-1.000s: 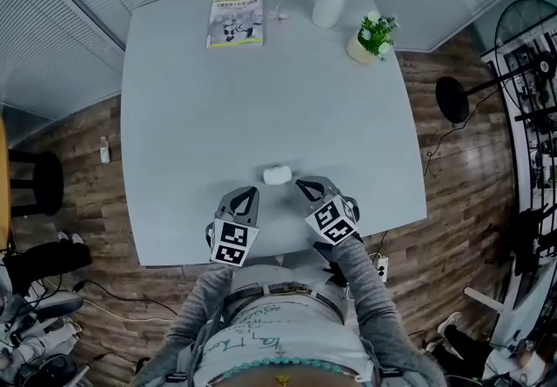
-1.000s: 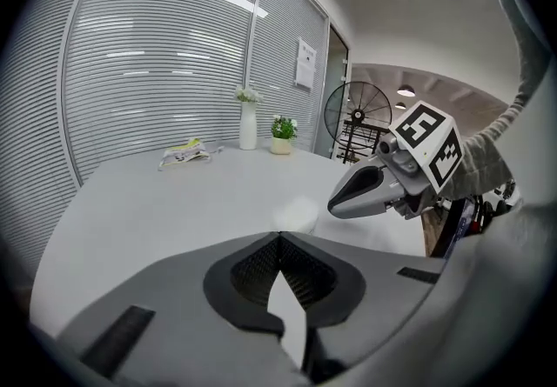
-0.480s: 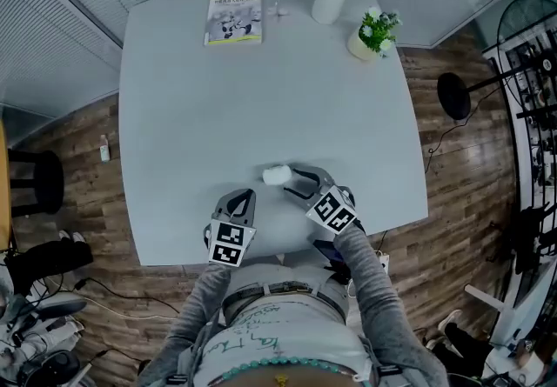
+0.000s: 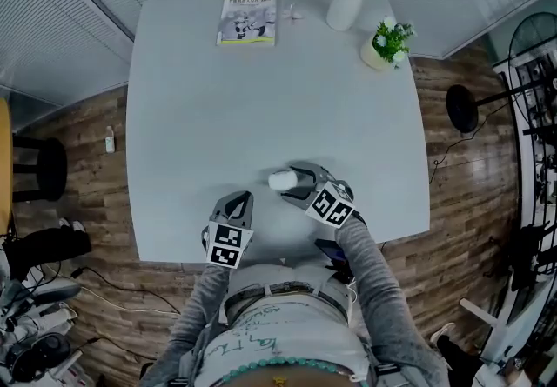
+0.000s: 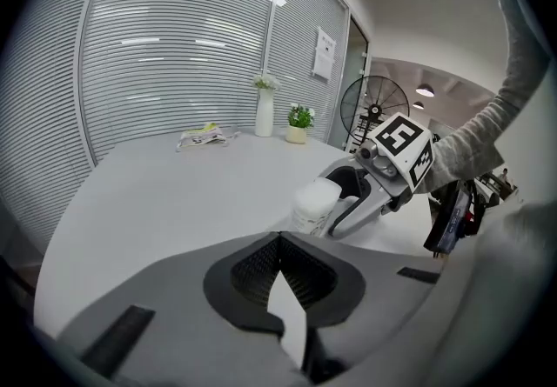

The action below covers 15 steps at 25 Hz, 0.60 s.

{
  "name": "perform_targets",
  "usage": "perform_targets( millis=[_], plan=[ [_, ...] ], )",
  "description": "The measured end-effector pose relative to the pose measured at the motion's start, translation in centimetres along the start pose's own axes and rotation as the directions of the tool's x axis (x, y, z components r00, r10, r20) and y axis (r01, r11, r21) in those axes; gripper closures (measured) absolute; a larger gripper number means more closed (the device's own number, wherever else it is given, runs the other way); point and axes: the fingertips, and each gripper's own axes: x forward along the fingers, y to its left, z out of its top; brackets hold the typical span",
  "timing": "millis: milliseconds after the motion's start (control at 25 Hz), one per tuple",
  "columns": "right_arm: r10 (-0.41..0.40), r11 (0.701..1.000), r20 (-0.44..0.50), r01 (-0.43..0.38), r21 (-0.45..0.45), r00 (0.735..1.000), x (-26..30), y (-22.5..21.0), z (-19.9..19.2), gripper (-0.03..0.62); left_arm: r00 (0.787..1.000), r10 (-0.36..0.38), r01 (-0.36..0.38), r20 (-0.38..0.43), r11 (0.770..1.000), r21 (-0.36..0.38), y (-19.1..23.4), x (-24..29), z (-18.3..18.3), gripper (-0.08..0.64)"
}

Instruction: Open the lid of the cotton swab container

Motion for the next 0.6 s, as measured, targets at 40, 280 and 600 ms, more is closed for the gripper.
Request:
perform_targets(
  millis=[40, 280, 600],
  plan=[
    [0.009, 1.0, -0.002, -0.009, -0.008, 1.0, 0.3, 0.0, 0.0, 0.291, 1.0, 0.004, -0.004, -0.001, 1.0, -0.007, 0.1, 0.0, 0.0, 0.563],
    [0.046, 0.997, 0.007, -0.046, -0.054, 0.999, 1.9, 0.1, 0.5, 0.291, 1.0, 0.021, -0.021, 0.002, 0.999, -0.048, 0.3, 0.1, -0.1, 0.561],
    [0.051, 0.995, 0.015, -0.049, -0.085, 0.999, 2.6, 0.1, 0.7, 0.334, 1.0, 0.021, -0.02, 0.006, 0.998, -0.054, 0.6, 0.1, 0.0, 0.561]
  ],
)
